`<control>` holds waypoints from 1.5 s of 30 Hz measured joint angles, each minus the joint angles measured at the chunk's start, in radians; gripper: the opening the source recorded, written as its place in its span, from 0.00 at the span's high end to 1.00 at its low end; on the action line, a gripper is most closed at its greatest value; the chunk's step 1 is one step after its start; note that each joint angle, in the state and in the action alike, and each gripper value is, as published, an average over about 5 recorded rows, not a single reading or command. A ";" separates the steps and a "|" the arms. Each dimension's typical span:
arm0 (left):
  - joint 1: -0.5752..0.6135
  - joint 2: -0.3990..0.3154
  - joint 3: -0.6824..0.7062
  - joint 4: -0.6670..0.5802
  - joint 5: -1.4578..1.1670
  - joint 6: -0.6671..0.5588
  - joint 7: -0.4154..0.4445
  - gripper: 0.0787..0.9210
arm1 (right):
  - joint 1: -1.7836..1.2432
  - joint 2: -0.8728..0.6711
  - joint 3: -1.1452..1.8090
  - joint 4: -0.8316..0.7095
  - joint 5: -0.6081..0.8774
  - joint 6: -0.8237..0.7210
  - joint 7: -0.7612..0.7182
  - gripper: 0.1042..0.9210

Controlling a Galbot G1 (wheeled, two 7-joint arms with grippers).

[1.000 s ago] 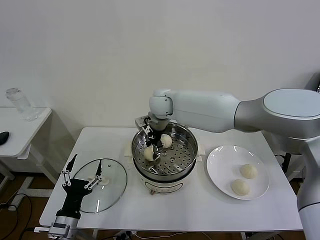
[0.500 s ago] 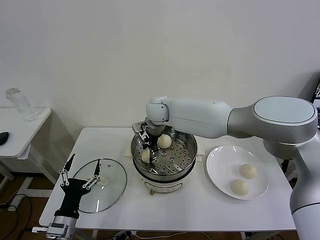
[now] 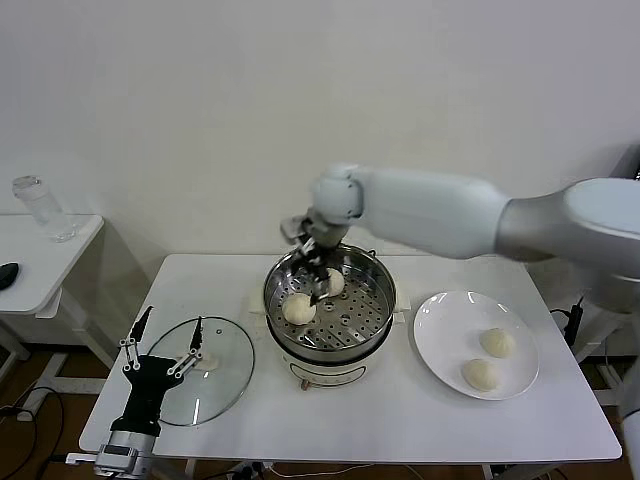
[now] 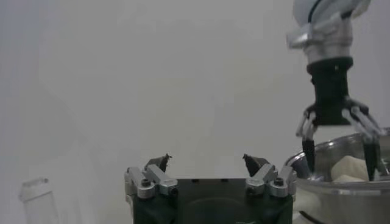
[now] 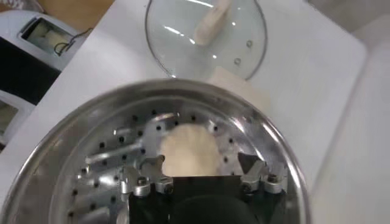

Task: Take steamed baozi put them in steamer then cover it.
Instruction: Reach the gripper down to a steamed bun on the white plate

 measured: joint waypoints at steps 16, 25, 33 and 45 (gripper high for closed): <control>0.004 0.002 0.017 0.000 0.009 0.000 0.000 0.12 | -0.079 -0.491 0.075 0.051 -0.214 0.177 -0.159 0.12; 0.007 0.000 0.017 0.003 0.016 0.000 0.000 0.12 | -0.310 -0.585 0.189 0.037 -0.315 0.227 -0.151 0.12; 0.011 0.002 0.016 0.004 0.027 0.000 0.000 0.12 | -0.479 -0.600 0.271 0.018 -0.369 0.241 -0.141 0.12; 0.011 0.003 0.011 0.008 0.029 -0.002 -0.001 0.12 | -0.591 -0.591 0.320 -0.005 -0.415 0.244 -0.089 0.12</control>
